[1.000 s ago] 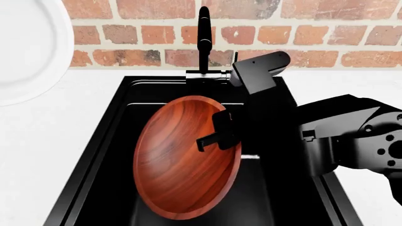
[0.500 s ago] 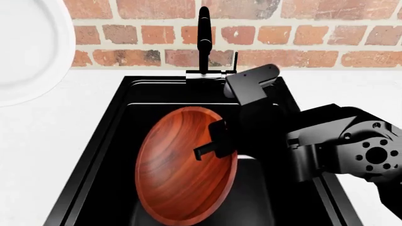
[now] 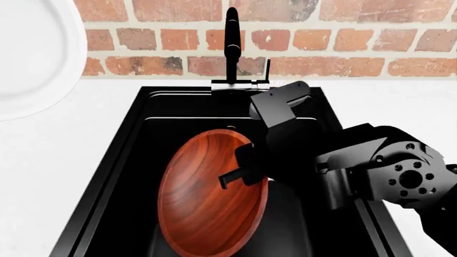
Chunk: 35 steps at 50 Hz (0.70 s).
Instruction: Stack the bowls in the sink.
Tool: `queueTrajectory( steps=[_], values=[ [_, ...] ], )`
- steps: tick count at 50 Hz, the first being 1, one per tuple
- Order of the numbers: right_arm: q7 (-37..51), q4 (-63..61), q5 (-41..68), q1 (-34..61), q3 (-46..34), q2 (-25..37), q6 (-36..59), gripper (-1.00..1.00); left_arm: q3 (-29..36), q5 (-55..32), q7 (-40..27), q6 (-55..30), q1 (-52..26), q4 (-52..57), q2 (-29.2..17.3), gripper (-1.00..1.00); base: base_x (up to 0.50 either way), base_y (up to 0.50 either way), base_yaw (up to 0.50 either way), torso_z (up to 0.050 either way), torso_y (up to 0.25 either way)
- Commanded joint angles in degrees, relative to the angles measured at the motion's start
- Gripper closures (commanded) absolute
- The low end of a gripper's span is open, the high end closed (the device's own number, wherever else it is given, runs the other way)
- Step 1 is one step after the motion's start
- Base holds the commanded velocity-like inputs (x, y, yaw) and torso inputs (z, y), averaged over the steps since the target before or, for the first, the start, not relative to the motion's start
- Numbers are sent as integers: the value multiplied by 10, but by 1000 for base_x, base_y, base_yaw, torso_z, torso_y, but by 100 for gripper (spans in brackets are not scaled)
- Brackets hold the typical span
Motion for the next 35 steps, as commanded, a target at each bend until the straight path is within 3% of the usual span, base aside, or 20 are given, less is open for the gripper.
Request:
queueTrajectory(
  steps=[1, 35],
  values=[
    [-5, 7, -17, -6, -3, -6, 0, 100, -7, 7, -2, 5, -19, -2, -1, 100, 0, 0, 0, 0, 0],
    [-38, 46, -71, -37, -21, -28, -20, 100, -9, 9, 4, 8, -11, 2, -5, 100, 0, 0, 0, 1, 1]
  ],
)
